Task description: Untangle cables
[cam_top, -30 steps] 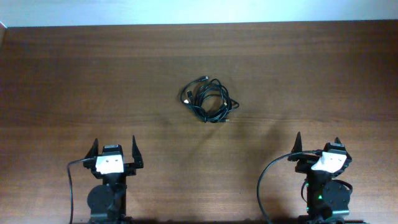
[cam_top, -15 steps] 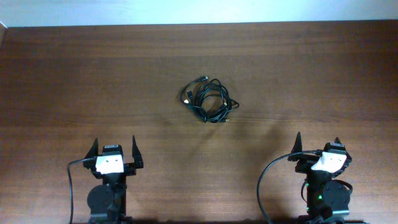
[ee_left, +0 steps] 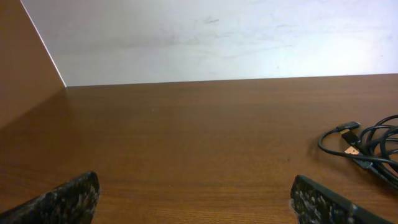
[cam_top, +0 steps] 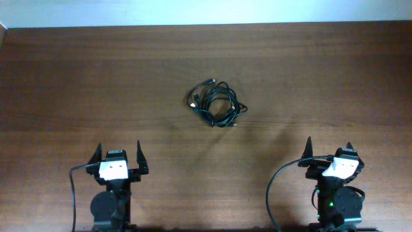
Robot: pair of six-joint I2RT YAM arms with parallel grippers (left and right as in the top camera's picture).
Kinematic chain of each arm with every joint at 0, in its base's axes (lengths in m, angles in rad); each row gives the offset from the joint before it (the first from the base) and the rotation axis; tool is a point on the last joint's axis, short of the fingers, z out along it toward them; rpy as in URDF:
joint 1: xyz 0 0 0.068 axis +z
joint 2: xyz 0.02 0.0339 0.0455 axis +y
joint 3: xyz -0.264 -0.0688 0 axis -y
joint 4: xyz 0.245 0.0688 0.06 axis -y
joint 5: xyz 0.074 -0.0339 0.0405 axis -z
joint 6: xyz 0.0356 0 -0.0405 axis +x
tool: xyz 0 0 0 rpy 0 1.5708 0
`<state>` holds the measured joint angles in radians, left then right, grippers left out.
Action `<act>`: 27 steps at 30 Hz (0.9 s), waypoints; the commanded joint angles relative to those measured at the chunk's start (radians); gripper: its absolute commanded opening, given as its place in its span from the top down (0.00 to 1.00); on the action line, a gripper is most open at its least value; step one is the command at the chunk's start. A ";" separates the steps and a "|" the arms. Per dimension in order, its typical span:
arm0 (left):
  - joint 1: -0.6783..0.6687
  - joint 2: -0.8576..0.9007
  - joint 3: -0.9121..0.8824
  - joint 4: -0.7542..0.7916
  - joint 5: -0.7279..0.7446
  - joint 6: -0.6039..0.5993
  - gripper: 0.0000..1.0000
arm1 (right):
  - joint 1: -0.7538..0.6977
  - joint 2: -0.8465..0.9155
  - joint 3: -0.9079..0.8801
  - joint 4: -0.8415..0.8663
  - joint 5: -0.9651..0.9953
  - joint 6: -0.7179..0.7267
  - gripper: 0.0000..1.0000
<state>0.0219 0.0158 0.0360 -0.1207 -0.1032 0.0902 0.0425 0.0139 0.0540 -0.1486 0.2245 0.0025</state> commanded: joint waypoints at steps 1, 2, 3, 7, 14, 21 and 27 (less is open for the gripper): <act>-0.004 -0.010 -0.006 0.001 0.006 0.013 0.01 | -0.005 -0.010 -0.012 0.004 0.016 0.001 0.01; -0.004 -0.010 -0.006 0.001 0.006 0.013 0.02 | -0.005 -0.010 -0.012 0.004 0.016 0.001 0.01; -0.004 -0.010 -0.006 0.001 0.006 0.013 0.02 | -0.005 -0.010 -0.012 0.004 0.016 0.001 0.01; -0.004 -0.010 -0.006 0.001 0.006 0.013 0.02 | -0.005 -0.010 -0.012 0.004 0.016 0.001 0.01; -0.004 -0.010 -0.006 0.001 0.006 0.013 0.02 | -0.005 -0.010 -0.012 0.004 0.016 0.001 0.01; -0.004 -0.010 -0.006 0.001 0.006 0.013 0.02 | -0.005 -0.010 -0.012 0.004 0.016 0.001 0.01; -0.004 -0.010 -0.006 0.001 0.006 0.013 0.02 | -0.005 -0.010 -0.012 0.004 0.016 0.001 0.01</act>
<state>0.0219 0.0158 0.0360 -0.1207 -0.1032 0.0902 0.0425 0.0139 0.0540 -0.1486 0.2245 0.0029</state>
